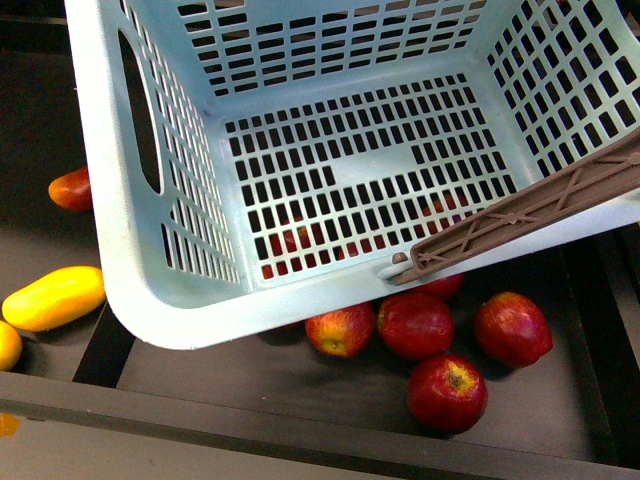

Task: Pick lemon and mango into basket

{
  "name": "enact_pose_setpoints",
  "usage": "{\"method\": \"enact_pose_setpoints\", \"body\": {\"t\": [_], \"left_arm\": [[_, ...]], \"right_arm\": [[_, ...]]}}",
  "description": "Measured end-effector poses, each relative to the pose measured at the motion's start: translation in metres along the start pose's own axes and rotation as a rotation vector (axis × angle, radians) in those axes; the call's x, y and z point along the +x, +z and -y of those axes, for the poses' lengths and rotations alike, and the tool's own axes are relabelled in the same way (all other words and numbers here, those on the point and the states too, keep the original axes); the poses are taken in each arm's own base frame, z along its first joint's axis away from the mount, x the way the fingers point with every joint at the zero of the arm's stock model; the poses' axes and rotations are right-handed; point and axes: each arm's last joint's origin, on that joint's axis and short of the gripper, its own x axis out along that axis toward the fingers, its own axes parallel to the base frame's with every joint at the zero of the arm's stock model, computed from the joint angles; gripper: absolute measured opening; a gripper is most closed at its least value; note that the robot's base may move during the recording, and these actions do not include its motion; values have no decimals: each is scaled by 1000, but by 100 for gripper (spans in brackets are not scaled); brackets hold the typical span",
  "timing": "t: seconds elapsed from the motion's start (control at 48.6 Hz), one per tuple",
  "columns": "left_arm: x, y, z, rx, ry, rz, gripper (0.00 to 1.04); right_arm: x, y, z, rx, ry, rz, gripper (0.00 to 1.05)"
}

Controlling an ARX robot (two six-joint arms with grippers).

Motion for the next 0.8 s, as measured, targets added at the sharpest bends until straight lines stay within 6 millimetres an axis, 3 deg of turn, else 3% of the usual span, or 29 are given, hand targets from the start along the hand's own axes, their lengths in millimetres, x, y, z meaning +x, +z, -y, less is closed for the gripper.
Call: {"method": "enact_pose_setpoints", "body": {"t": [0.124, 0.391, 0.494, 0.638, 0.803], "left_arm": [[0, 0, 0, 0, 0, 0, 31], [0, 0, 0, 0, 0, 0, 31], [0, 0, 0, 0, 0, 0, 31], [0, 0, 0, 0, 0, 0, 31], [0, 0, 0, 0, 0, 0, 31]], "right_arm": [[-35, 14, -8, -22, 98, 47, 63], [-144, 23, -38, -133, 354, 128, 63], [-208, 13, -67, -228, 494, 196, 63], [-269, -10, -110, -335, 643, 298, 63], [-290, -36, -146, -398, 737, 292, 63]]}}
